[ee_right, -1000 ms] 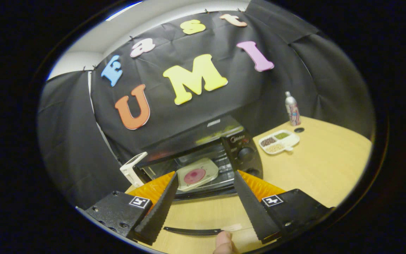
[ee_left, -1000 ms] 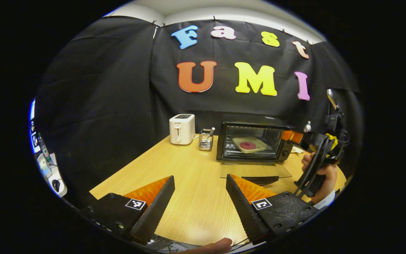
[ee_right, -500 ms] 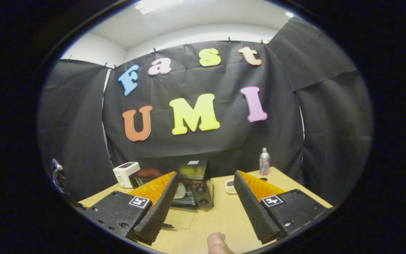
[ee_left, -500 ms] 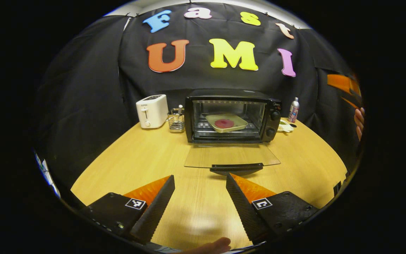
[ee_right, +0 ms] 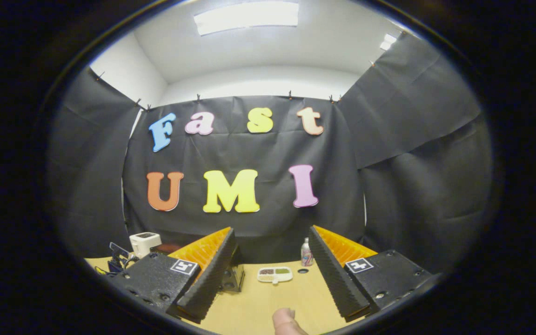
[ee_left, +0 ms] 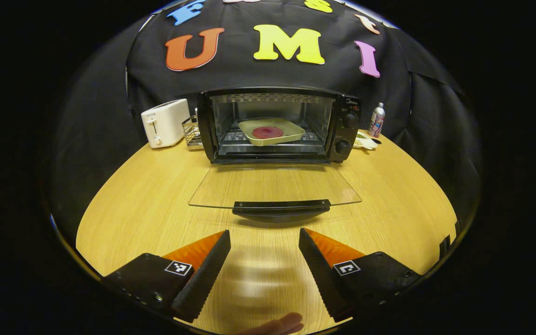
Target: Open the electric oven with the left hand, put the food in, and close the electric oven.
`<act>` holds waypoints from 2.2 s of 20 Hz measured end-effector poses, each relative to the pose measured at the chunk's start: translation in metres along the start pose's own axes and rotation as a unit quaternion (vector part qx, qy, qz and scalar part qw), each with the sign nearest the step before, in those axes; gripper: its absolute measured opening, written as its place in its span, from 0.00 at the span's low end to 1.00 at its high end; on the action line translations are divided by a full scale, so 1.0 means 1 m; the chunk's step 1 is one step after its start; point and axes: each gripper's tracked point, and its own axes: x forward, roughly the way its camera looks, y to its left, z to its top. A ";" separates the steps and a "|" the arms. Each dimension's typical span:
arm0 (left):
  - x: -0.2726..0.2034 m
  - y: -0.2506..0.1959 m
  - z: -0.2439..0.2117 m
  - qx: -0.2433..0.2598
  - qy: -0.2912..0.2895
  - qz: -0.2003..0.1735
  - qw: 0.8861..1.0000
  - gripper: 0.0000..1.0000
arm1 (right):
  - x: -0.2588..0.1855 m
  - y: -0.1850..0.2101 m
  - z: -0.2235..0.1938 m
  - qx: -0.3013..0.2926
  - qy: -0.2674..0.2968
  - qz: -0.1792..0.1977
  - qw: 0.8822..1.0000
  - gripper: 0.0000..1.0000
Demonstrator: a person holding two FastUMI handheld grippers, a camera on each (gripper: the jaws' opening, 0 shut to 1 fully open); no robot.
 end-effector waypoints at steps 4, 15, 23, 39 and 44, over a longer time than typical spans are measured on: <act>0.015 -0.015 -0.001 0.007 0.013 -0.011 1.000 0.95 | -0.018 -0.001 -0.003 -0.005 -0.003 0.011 1.000 0.95; 0.042 -0.027 0.000 0.017 0.031 -0.023 0.999 0.95 | -0.003 -0.030 -0.042 0.010 0.051 -0.014 0.999 0.96; 0.051 -0.020 -0.005 0.015 0.045 -0.015 0.999 0.94 | -0.008 -0.024 -0.039 0.016 0.043 -0.002 0.999 0.96; 0.033 -0.019 0.027 0.025 0.016 -0.006 1.000 0.95 | -0.021 -0.032 -0.036 0.009 0.041 -0.021 0.999 0.96; 0.028 -0.014 0.045 0.028 -0.004 -0.002 1.000 0.96 | -0.025 -0.033 -0.038 0.008 0.044 -0.020 0.999 0.96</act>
